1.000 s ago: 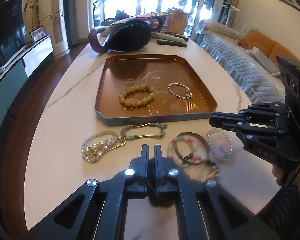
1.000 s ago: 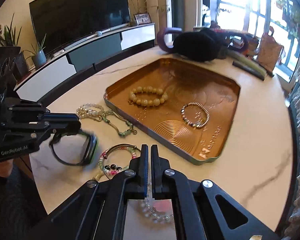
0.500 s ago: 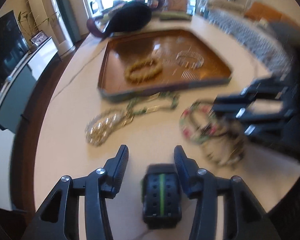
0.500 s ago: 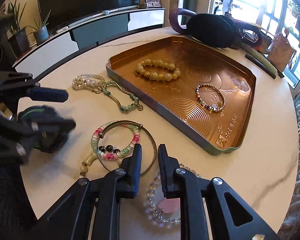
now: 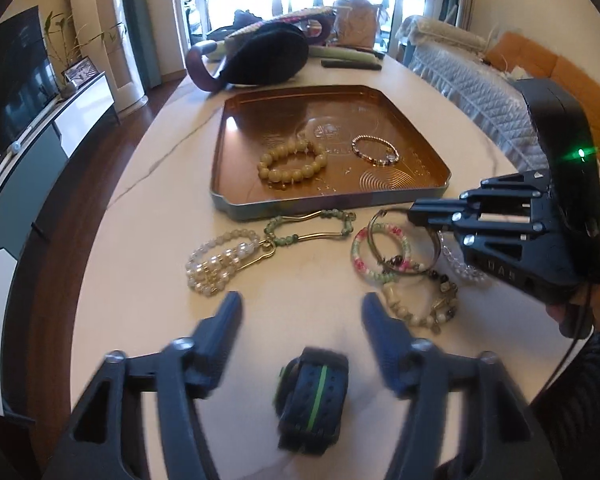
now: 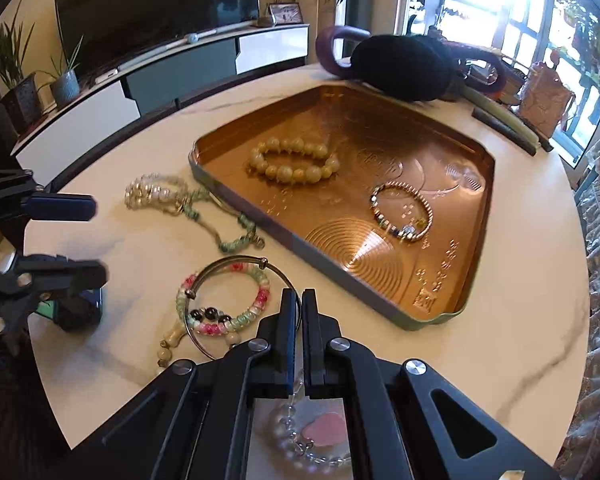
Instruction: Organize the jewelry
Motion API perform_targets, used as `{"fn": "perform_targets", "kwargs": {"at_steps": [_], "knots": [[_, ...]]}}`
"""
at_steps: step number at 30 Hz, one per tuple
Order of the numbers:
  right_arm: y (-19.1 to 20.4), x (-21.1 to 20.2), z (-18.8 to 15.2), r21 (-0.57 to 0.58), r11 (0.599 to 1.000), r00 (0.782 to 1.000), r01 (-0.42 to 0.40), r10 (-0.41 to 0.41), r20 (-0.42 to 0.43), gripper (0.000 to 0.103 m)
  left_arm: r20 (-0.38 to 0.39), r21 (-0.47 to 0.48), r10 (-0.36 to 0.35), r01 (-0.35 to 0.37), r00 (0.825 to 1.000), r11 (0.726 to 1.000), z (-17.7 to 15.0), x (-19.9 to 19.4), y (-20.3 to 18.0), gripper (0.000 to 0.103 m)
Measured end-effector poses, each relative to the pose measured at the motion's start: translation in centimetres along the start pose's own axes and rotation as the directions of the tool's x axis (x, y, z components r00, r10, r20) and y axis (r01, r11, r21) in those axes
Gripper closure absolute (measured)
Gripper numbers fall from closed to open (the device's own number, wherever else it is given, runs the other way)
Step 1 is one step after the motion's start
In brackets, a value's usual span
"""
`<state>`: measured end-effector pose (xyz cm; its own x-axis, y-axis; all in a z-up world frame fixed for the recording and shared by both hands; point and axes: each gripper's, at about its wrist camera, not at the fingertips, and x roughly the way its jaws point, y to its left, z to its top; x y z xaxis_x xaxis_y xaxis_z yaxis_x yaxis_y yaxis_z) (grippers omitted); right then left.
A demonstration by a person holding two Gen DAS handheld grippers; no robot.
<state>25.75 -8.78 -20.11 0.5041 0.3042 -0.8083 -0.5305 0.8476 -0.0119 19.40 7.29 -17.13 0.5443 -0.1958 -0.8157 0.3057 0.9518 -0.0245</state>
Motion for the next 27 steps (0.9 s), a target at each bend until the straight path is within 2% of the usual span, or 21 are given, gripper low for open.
{"fn": "perform_targets", "kwargs": {"at_steps": [6, 8, 9, 10, 11, 15, 21, 25, 27], "knots": [[-0.8, -1.5, 0.4, 0.012, 1.000, 0.999, 0.016, -0.016, 0.037, 0.100, -0.005, 0.026, 0.012, -0.012, 1.000, 1.000, -2.8, -1.7, 0.5, 0.032], [-0.9, -2.2, 0.6, 0.016, 1.000, 0.998, 0.020, -0.021, 0.056, 0.100, -0.039, 0.033, 0.003, -0.002, 0.999, 0.999, -3.6, -1.4, 0.6, 0.037], [-0.9, -2.5, 0.7, 0.019, 1.000, 0.998, 0.018, -0.019, 0.065, 0.100, -0.057, 0.039, -0.004, 0.006, 0.998, 0.999, -3.8, -1.1, 0.5, 0.058], [-0.9, -2.7, 0.7, 0.022, 1.000, 0.997, 0.019, -0.020, 0.072, 0.100, -0.073, 0.047, -0.009, 0.013, 0.997, 0.999, -3.9, -0.9, 0.4, 0.075], [-0.9, -2.9, 0.8, 0.024, 1.000, 0.997, 0.018, -0.020, 0.078, 0.100, -0.083, 0.060, -0.014, 0.019, 0.996, 0.998, -3.9, -0.6, 0.2, 0.083], [-0.7, -3.6, 1.0, 0.033, 0.999, 0.995, 0.018, -0.021, 0.099, 0.100, -0.035, 0.082, -0.009, 0.012, 0.999, 0.997, -3.6, -1.4, -0.4, 0.084], [-1.3, -4.9, 0.9, 0.072, 0.997, 0.990, 0.015, -0.025, 0.136, 0.100, 0.079, 0.036, -0.022, 0.019, 0.997, 0.999, -1.8, -3.9, -0.2, 0.085], [-1.9, -6.1, 0.9, 0.097, 0.995, 0.987, 0.010, -0.025, 0.157, 0.100, 0.158, -0.015, -0.033, 0.036, 0.987, 0.999, 0.8, -5.8, 0.6, 0.085], [-2.5, -7.1, 1.3, 0.128, 0.992, 0.984, -0.004, -0.019, 0.176, 0.100, 0.215, -0.043, -0.071, 0.082, 0.974, 0.996, 2.5, -7.0, 1.2, 0.085]]}}
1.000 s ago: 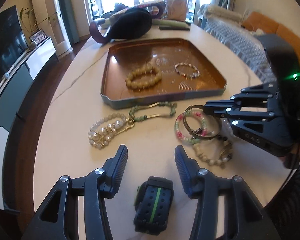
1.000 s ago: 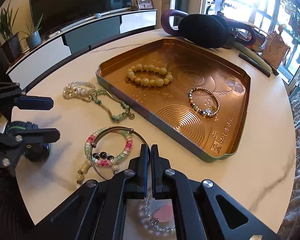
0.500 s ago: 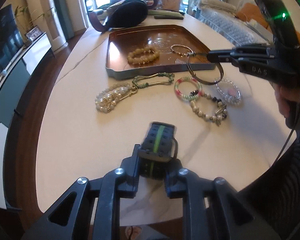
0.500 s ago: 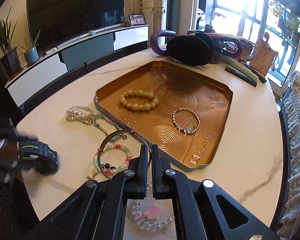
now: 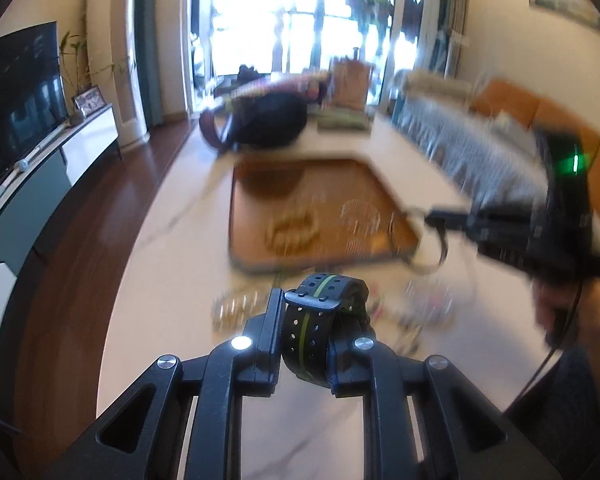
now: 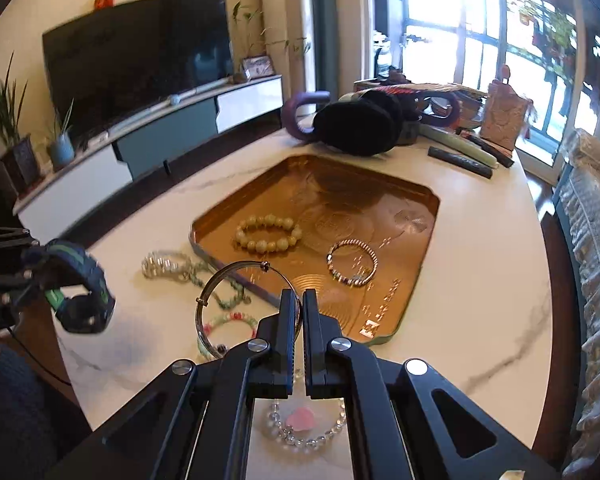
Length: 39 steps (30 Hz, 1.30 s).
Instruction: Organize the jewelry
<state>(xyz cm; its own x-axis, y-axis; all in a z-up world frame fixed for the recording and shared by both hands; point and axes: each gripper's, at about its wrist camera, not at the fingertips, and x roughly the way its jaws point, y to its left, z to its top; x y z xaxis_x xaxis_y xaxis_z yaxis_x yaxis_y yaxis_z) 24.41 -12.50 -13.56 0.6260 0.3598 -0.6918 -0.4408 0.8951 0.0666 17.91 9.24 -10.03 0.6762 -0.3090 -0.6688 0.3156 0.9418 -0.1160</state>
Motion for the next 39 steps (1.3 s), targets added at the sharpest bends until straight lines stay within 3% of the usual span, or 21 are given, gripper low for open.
{"fn": "perform_targets", "kwargs": {"at_steps": [4, 9, 15, 21, 28, 39], "knots": [[-1.1, -2.8, 3.1, 0.045, 0.999, 0.996, -0.007, 0.004, 0.084, 0.100, 0.118, -0.088, -0.089, 0.100, 0.989, 0.991, 4.3, -1.2, 0.8, 0.085], [-2.4, -3.8, 5.7, 0.090, 0.996, 0.988, 0.007, -0.021, 0.153, 0.100, 0.183, -0.189, -0.077, 0.112, 0.980, 0.976, 8.4, 1.8, 2.2, 0.085], [-5.2, -0.8, 5.4, 0.136, 0.990, 0.991, 0.040, -0.056, 0.122, 0.100, 0.114, -0.314, -0.061, 0.094, 0.992, 0.945, 8.6, 10.0, 5.3, 0.085], [-7.7, 3.4, 4.2, 0.160, 0.987, 0.997, 0.035, -0.047, 0.067, 0.100, 0.020, -0.218, 0.054, -0.048, 0.998, 0.975, 7.7, 14.9, 4.6, 0.085], [-8.7, 7.0, 3.9, 0.162, 0.987, 0.999, 0.018, -0.024, 0.033, 0.100, -0.013, -0.153, 0.116, -0.117, 0.993, 0.981, 8.0, 17.7, 4.2, 0.085], [-8.1, 10.6, 2.4, 0.146, 0.989, 0.998, 0.029, -0.022, -0.051, 0.099, -0.091, -0.176, 0.101, -0.116, 0.991, 0.977, 7.7, 20.9, 5.4, 0.085]]}}
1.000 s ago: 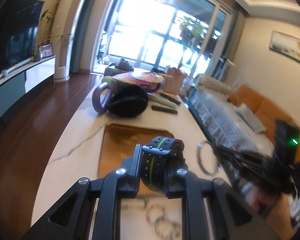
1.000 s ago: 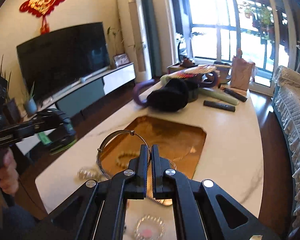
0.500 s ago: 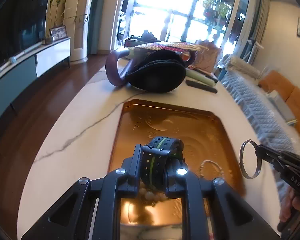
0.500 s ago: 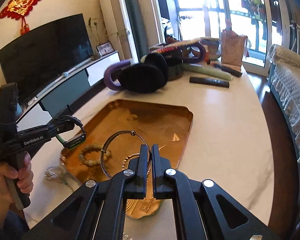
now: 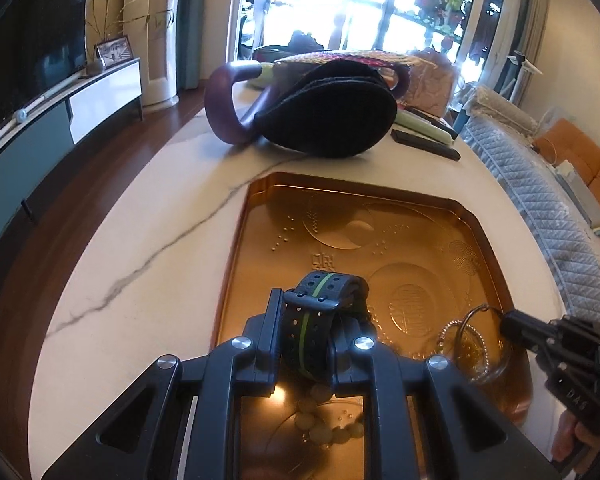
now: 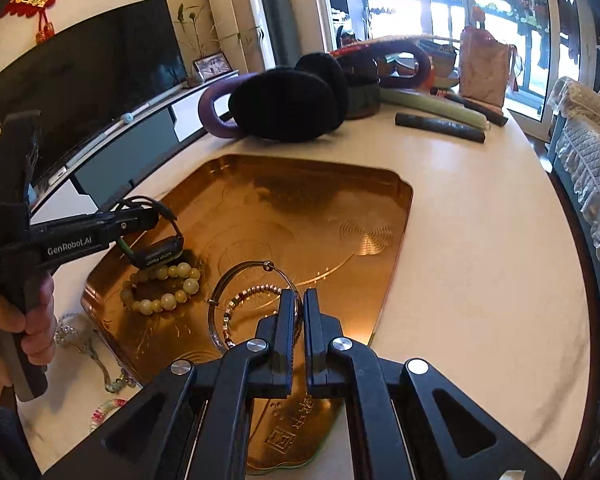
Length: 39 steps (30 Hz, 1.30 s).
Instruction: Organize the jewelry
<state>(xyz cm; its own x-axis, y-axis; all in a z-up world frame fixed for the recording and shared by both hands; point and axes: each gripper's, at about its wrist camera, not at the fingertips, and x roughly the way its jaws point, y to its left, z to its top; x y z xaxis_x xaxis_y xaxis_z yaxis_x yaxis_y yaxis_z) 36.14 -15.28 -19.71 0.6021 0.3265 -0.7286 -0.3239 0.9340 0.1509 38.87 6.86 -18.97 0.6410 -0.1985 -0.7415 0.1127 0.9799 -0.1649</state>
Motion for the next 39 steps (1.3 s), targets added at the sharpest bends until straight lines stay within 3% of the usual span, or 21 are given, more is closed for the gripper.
{"fn": "perform_targets", "kwargs": {"at_steps": [4, 11, 13, 15, 16, 17, 18, 21, 29, 31, 33, 39], "knots": [[0.3, 0.4, -0.2, -0.007, 1.000, 1.000, 0.002, -0.002, -0.015, 0.099, -0.056, 0.020, 0.029, -0.027, 0.998, 0.999, -0.3, 1.0, -0.4, 0.086], [0.5, 0.7, -0.7, 0.002, 1.000, 0.999, 0.000, 0.000, -0.034, 0.100, -0.077, -0.003, 0.021, -0.022, 0.997, 1.000, -0.6, 0.8, -0.4, 0.086], [0.5, 0.3, -0.5, 0.004, 1.000, 1.000, -0.005, 0.005, -0.029, 0.100, -0.089, -0.026, 0.002, -0.004, 0.996, 1.000, -0.6, 0.5, -0.4, 0.081], [0.2, 0.1, -0.3, 0.026, 0.999, 0.999, -0.022, 0.023, -0.031, 0.086, -0.095, -0.039, -0.004, 0.000, 0.995, 0.999, -0.6, -0.2, -0.6, 0.054], [0.0, -0.1, -0.3, 0.040, 0.999, 0.999, -0.027, 0.029, -0.030, 0.079, -0.082, -0.035, 0.013, -0.016, 0.997, 0.999, -0.6, -1.0, -0.8, 0.046], [-0.1, -0.6, -0.4, 0.051, 0.998, 0.999, -0.038, 0.039, -0.022, 0.063, -0.066, -0.029, 0.026, -0.028, 0.998, 0.999, -0.7, -1.6, -1.0, 0.036], [-0.2, -1.1, -0.4, 0.055, 0.998, 0.999, -0.042, 0.043, -0.011, 0.052, -0.046, -0.017, 0.036, -0.037, 0.998, 0.999, -0.9, -2.5, -1.3, 0.033], [0.3, -2.7, -0.2, 0.039, 0.996, 0.997, -0.077, 0.077, -0.009, 0.046, -0.001, 0.003, 0.025, -0.025, 1.000, 1.000, -1.5, -5.2, -1.8, 0.025], [3.0, -8.2, -1.6, -0.035, 0.998, 0.998, -0.055, 0.056, 0.020, 0.046, 0.050, 0.039, -0.019, 0.017, 0.999, 0.999, -5.1, -11.8, -3.0, 0.020], [3.4, -9.7, -2.0, -0.051, 0.997, 0.998, -0.050, 0.052, 0.041, 0.039, 0.028, 0.076, -0.035, 0.033, 0.999, 0.997, -6.4, -12.3, -3.6, 0.020], [3.5, -10.9, -2.9, -0.070, 0.997, 0.998, -0.021, 0.024, 0.054, 0.023, -0.012, 0.135, -0.029, 0.030, 1.000, 0.990, -8.1, -12.4, -4.4, 0.019], [2.4, -11.4, -7.5, -0.143, 0.987, 0.997, 0.077, -0.078, -0.002, 0.022, -0.088, 0.225, 0.011, 0.009, 0.996, 0.974, -11.6, -12.4, -5.8, 0.019]]}}
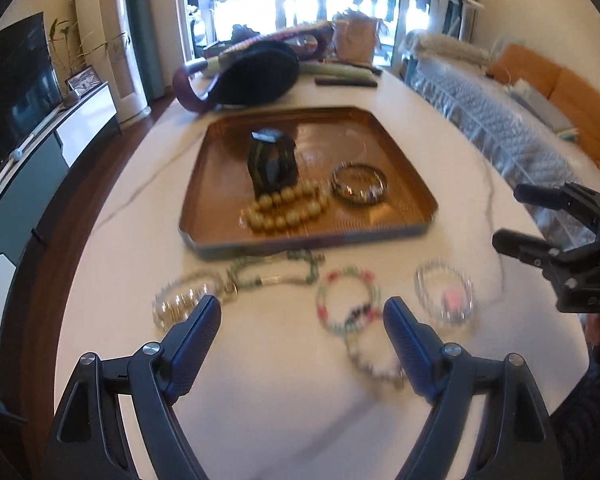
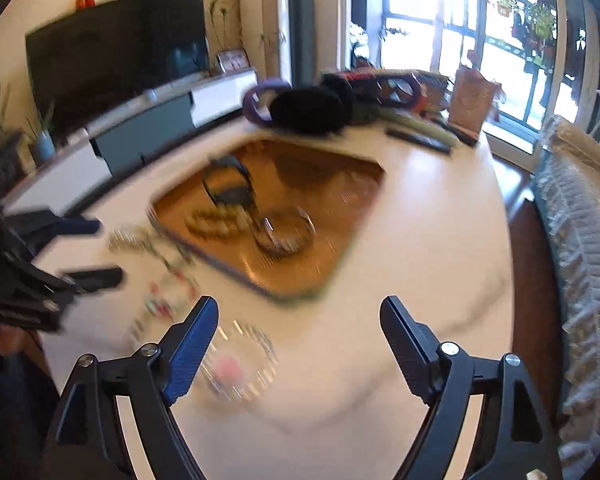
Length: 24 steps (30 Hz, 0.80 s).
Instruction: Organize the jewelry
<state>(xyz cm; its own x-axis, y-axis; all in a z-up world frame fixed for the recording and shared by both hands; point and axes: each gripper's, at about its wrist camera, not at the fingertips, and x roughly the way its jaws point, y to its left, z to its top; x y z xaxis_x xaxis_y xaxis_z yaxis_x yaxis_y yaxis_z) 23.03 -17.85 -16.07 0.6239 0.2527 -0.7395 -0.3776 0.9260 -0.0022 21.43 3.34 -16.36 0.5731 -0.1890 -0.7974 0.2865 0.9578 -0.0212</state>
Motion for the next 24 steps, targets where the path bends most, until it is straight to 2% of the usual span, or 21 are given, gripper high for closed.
{"fn": "perform_targets", "kwargs": {"at_steps": [3, 6, 8, 17, 20, 22, 23, 24], "knots": [[-0.6, 0.7, -1.3, 0.013, 1.000, 0.999, -0.002, 0.002, -0.051, 0.022, -0.018, -0.007, -0.021, 0.021, 1.000, 1.000, 0.2, 0.6, -0.4, 0.019], [-0.7, 1.4, -1.3, 0.048, 0.997, 0.996, -0.059, 0.062, -0.069, 0.022, -0.025, -0.028, -0.047, 0.046, 0.999, 0.999, 0.6, 1.2, -0.6, 0.019], [0.1, 1.7, -1.4, 0.038, 0.997, 0.994, -0.071, 0.074, -0.078, 0.022, -0.046, -0.039, -0.070, 0.068, 0.996, 0.997, 0.7, 1.9, -0.8, 0.019], [3.8, 3.9, -1.8, -0.077, 0.993, 0.987, -0.086, 0.074, -0.144, 0.022, -0.137, -0.028, -0.043, 0.040, 0.990, 0.999, 0.6, 6.0, -1.4, 0.020], [4.0, 5.4, -2.2, -0.084, 0.991, 0.976, -0.103, 0.084, -0.199, 0.021, -0.120, -0.014, -0.032, 0.030, 0.992, 0.999, 0.7, 6.4, -1.3, 0.020], [4.1, 5.6, -2.3, -0.100, 0.990, 0.979, -0.104, 0.085, -0.186, 0.017, -0.099, 0.009, -0.035, 0.036, 0.994, 0.999, 0.8, 6.4, -1.4, 0.028], [4.1, 5.7, -2.3, -0.099, 0.989, 0.979, -0.107, 0.087, -0.182, 0.017, -0.095, 0.024, -0.025, 0.028, 0.995, 0.999, 0.9, 6.3, -1.6, 0.040], [4.1, 5.7, -2.3, -0.099, 0.989, 0.980, -0.106, 0.087, -0.178, 0.017, -0.089, 0.037, -0.029, 0.033, 0.996, 0.999, 0.9, 6.2, -1.7, 0.058]]}}
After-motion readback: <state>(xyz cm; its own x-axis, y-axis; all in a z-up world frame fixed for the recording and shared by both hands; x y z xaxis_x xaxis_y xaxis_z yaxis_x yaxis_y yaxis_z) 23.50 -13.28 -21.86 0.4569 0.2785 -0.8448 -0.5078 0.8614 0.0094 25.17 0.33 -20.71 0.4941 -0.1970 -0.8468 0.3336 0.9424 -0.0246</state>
